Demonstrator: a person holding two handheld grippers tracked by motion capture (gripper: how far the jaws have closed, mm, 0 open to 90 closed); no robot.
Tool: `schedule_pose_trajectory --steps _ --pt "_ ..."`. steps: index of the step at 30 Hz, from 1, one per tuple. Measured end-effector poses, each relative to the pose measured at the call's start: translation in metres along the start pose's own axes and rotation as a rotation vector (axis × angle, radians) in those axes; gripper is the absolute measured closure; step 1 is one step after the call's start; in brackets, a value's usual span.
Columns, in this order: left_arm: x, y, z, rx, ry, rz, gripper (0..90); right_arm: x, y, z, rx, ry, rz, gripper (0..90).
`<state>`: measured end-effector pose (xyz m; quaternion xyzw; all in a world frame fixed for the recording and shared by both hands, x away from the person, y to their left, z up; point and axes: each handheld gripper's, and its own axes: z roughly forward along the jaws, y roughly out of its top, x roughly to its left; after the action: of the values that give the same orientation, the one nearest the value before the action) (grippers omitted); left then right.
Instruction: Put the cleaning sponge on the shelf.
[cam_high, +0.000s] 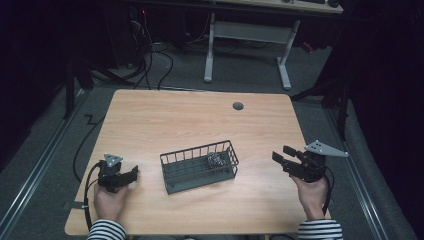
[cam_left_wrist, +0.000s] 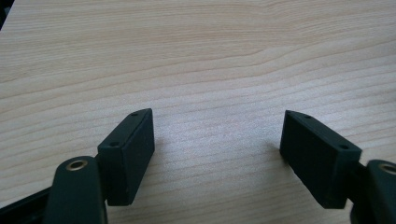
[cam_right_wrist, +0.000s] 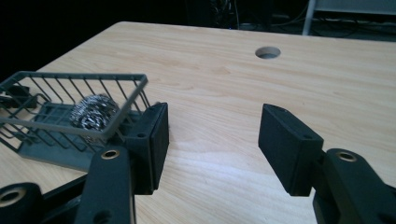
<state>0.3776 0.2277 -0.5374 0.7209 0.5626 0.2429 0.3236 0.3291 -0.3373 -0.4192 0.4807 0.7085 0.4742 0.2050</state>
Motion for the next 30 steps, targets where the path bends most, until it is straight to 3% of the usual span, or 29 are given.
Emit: schedule_pose_trajectory --steps 18,30 --pt "0.0 0.0 0.0 0.0 0.0 0.0 26.5 -0.019 -0.038 0.01 0.046 -0.048 0.076 43.4" --pt "0.0 0.0 0.0 0.0 0.0 0.0 26.5 -0.024 -0.059 0.028 0.092 -0.085 0.084 42.8"
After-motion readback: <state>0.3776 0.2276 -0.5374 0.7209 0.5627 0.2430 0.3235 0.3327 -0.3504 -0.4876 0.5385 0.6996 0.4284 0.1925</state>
